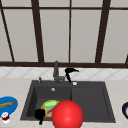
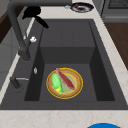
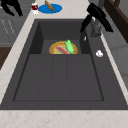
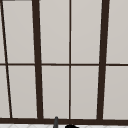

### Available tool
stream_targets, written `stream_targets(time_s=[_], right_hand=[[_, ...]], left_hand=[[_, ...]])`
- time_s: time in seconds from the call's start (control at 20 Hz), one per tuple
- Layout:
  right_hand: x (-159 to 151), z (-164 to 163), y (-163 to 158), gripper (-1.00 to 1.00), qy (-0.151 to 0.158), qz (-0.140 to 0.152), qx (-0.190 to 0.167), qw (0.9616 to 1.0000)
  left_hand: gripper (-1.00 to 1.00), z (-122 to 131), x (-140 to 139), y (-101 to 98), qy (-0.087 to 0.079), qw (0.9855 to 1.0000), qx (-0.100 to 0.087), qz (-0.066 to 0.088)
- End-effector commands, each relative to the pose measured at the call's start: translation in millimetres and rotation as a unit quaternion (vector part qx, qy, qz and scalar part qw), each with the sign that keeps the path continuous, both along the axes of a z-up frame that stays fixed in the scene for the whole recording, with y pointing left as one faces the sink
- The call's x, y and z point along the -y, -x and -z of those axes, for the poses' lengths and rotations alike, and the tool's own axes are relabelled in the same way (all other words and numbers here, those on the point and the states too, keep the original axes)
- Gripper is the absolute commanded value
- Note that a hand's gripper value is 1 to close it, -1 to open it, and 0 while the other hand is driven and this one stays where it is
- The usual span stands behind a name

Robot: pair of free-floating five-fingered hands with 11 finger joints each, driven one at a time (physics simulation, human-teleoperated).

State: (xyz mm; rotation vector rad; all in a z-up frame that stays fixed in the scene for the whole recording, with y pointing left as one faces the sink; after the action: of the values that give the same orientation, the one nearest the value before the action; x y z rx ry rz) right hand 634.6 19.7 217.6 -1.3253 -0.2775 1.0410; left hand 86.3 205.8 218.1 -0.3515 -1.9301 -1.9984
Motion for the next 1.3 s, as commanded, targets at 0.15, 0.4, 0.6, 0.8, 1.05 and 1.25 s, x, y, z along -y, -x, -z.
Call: stream_targets(time_s=[0.15, 0.4, 0.6, 0.8, 1.05, 1.25], right_hand=[[2.4, 14.2, 13.8, -1.0, -0.074, -0.059, -0.003, 0.9955], [5.3, 28.9, 31.7, -1.0, -0.112, -0.097, -0.007, 0.989], [8.3, 40.1, 47.6, -1.0, -0.138, -0.135, -0.007, 0.9812], [9.6, 51.0, 62.2, -1.0, -0.17, -0.173, -0.008, 0.97], [9.2, 66.4, 70.3, -1.0, -0.195, -0.224, -0.018, 0.9547], [8.3, 84.3, 73.4, -1.0, -0.212, -0.261, -0.025, 0.9415]], left_hand=[[0.0, 0.0, 0.0, 0.0, 0.0, 1.0, 0.0, 0.0], [0.0, 0.0, 0.0, 0.0, 0.0, 1.0, 0.0, 0.0], [0.0, 0.0, 0.0, 0.0, 0.0, 1.0, 0.0, 0.0], [0.0, 0.0, 0.0, 0.0, 0.0, 1.0, 0.0, 0.0], [0.0, 0.0, 0.0, 0.0, 0.0, 1.0, 0.0, 0.0], [0.0, 0.0, 0.0, 0.0, 0.0, 1.0, 0.0, 0.0]])
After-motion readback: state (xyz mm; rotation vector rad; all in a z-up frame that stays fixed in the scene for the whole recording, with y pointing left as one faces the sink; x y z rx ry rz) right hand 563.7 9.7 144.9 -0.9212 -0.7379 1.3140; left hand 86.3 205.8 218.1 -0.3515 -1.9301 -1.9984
